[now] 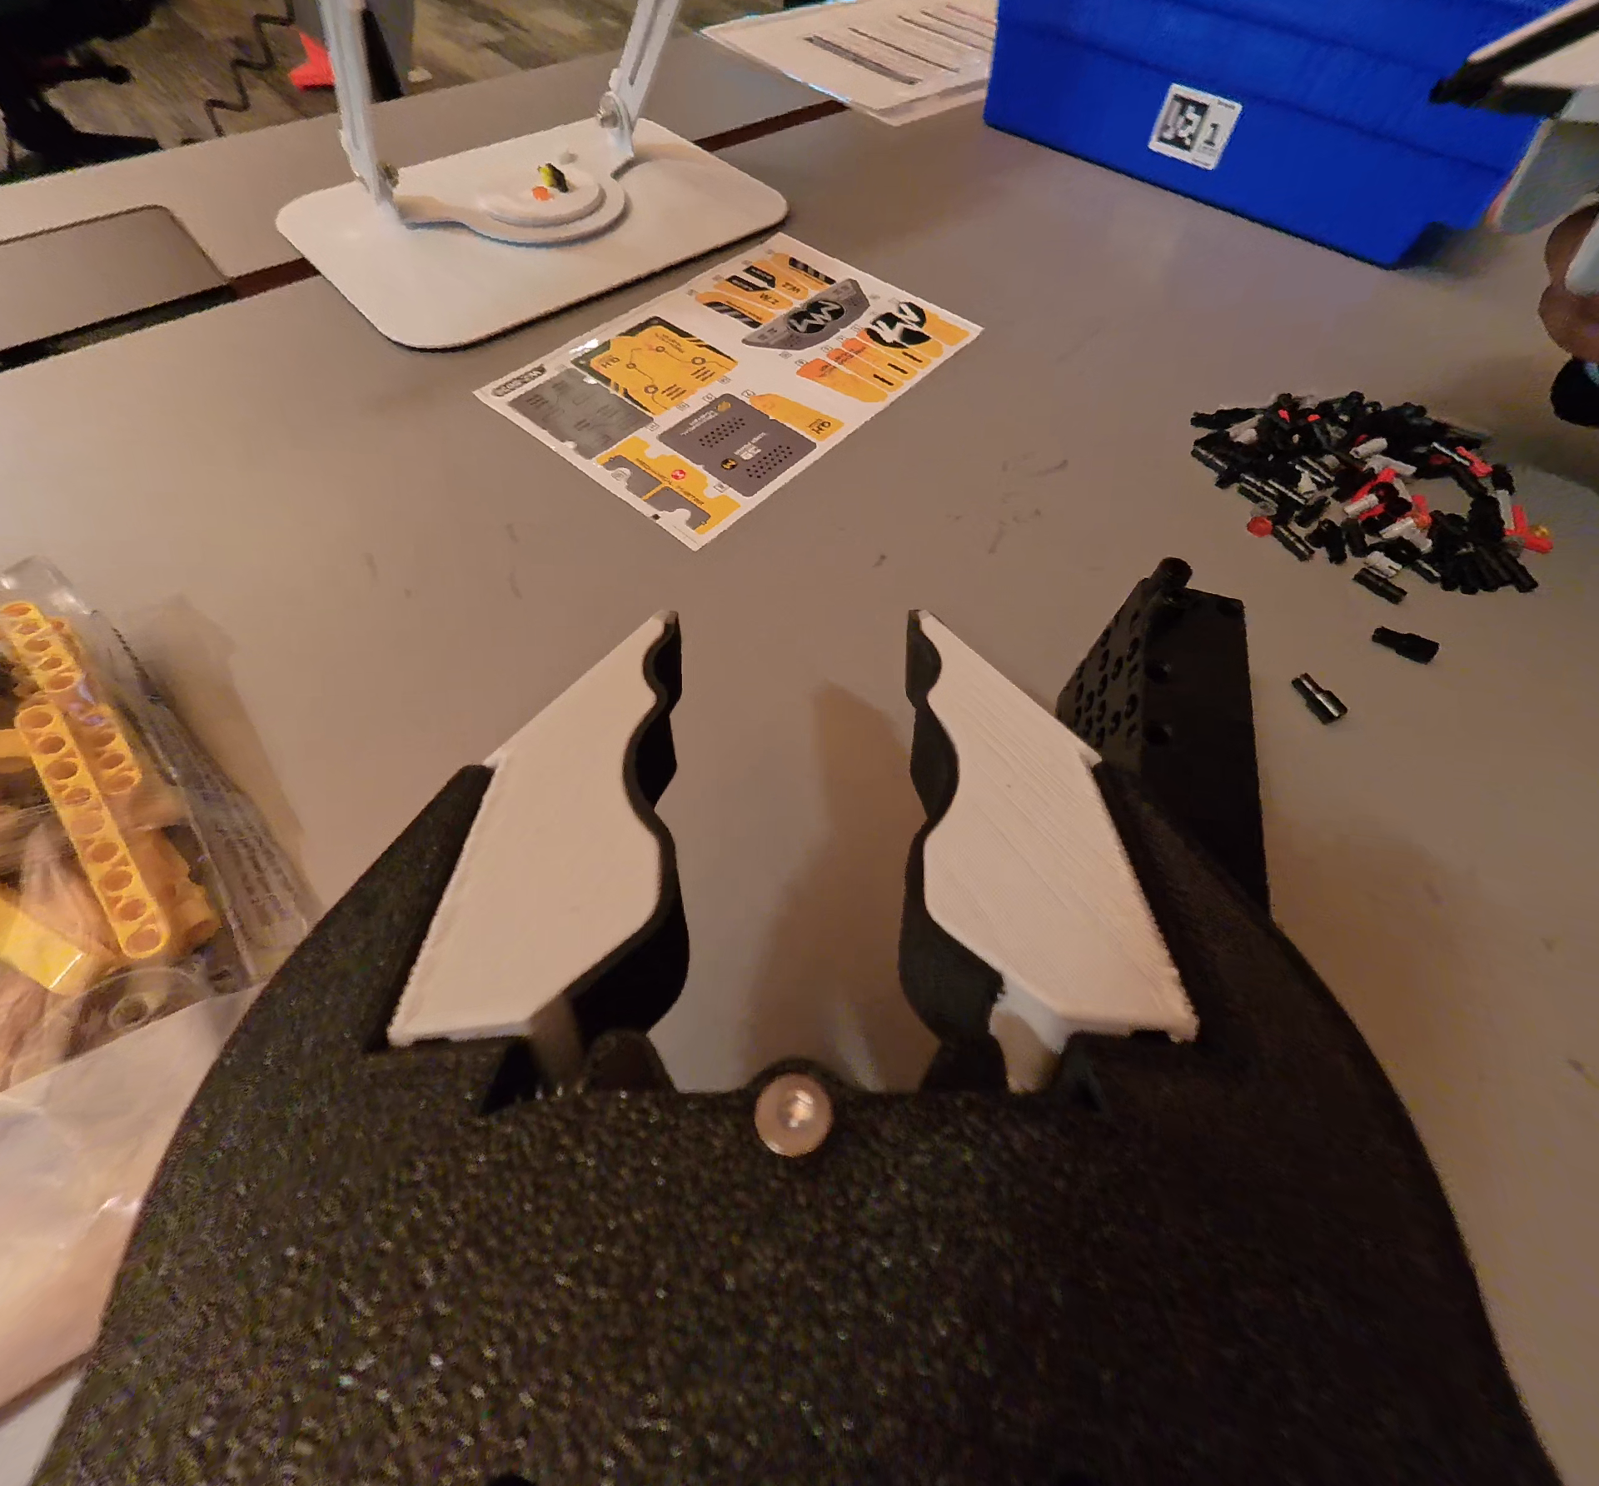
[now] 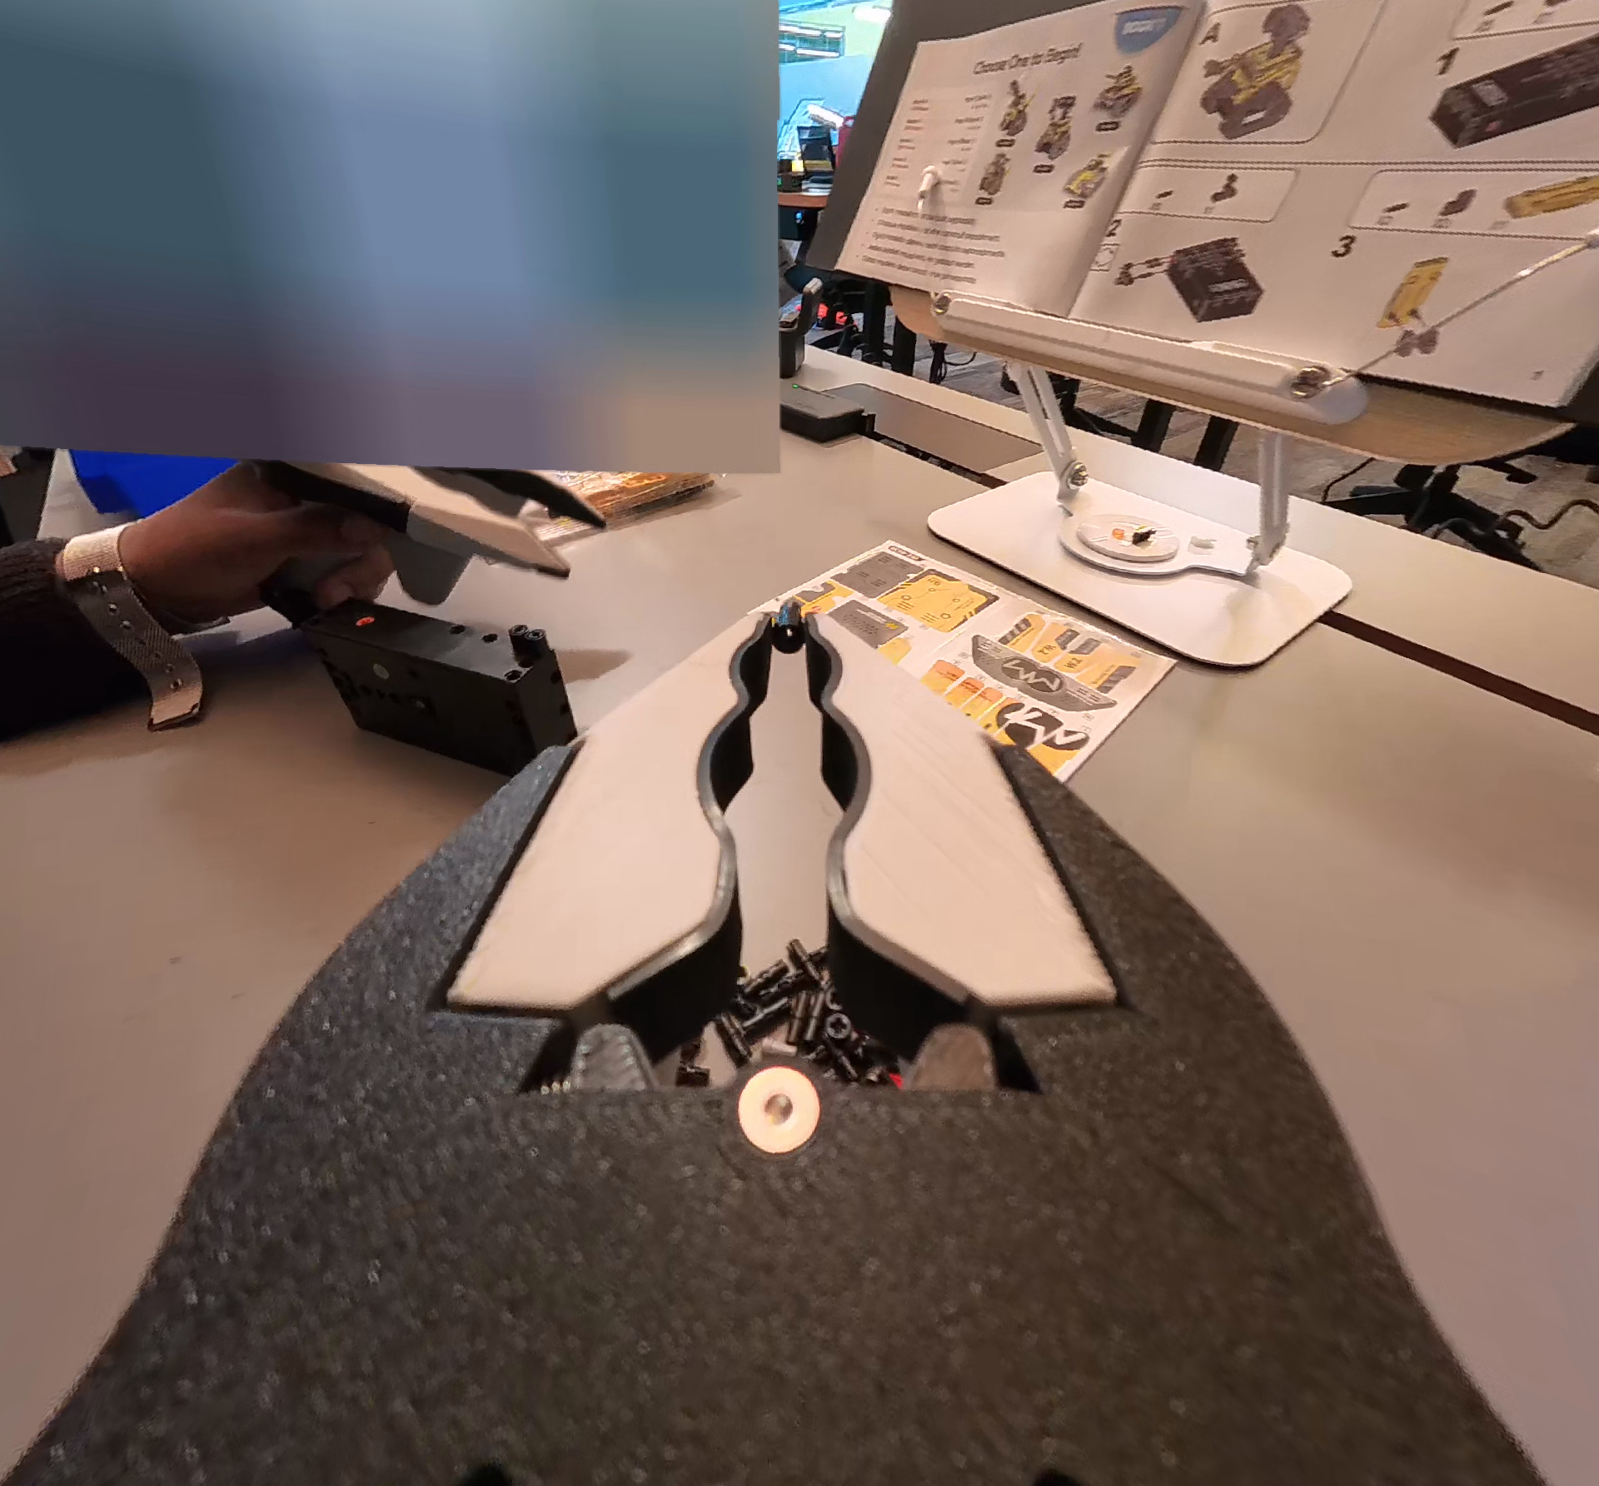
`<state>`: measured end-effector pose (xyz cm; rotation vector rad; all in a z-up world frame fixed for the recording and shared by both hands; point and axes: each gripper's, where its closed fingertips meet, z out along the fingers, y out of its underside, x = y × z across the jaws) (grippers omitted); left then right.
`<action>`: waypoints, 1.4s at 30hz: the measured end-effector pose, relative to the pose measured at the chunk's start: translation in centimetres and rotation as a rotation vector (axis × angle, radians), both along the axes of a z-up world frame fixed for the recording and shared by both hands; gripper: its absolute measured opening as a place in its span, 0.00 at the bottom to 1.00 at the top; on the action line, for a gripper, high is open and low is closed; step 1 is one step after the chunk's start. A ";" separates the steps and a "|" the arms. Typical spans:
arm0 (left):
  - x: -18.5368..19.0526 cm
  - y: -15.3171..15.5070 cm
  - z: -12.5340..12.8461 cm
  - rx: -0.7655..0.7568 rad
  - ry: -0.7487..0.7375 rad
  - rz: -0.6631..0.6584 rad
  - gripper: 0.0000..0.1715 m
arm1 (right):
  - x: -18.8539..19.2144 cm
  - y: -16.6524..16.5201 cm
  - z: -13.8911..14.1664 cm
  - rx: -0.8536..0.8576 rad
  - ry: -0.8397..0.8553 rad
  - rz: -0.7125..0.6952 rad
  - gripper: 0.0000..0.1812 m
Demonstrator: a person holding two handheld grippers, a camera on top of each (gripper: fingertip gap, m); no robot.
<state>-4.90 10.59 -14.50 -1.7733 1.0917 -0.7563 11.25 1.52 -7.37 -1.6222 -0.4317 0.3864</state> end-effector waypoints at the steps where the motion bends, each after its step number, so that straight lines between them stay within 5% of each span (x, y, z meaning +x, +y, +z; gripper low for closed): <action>1: -0.3 0.3 0.1 -0.002 -0.005 0.022 0.30 | -0.2 0.0 0.0 0.001 -0.005 0.003 0.04; 5: -1.0 0.3 1.7 -0.071 -0.140 0.010 0.30 | -1.0 -0.4 0.1 0.014 -0.039 0.025 0.04; 9: -0.5 -2.1 4.7 -0.176 -0.358 -0.145 0.29 | -2.3 -1.1 -0.2 0.061 -0.113 0.069 0.04; 18: -1.2 -3.1 7.2 -0.237 -0.532 -0.226 0.23 | -8.2 -2.6 -0.3 0.171 -0.233 0.208 0.04; 35: 1.2 -11.7 7.1 -0.132 -0.419 -0.626 0.14 | -11.5 -3.7 0.7 0.311 -0.253 0.281 0.04; 42: 0.8 -14.2 8.2 -0.411 -0.505 -0.804 0.13 | -14.9 -4.7 0.6 0.368 -0.298 0.347 0.04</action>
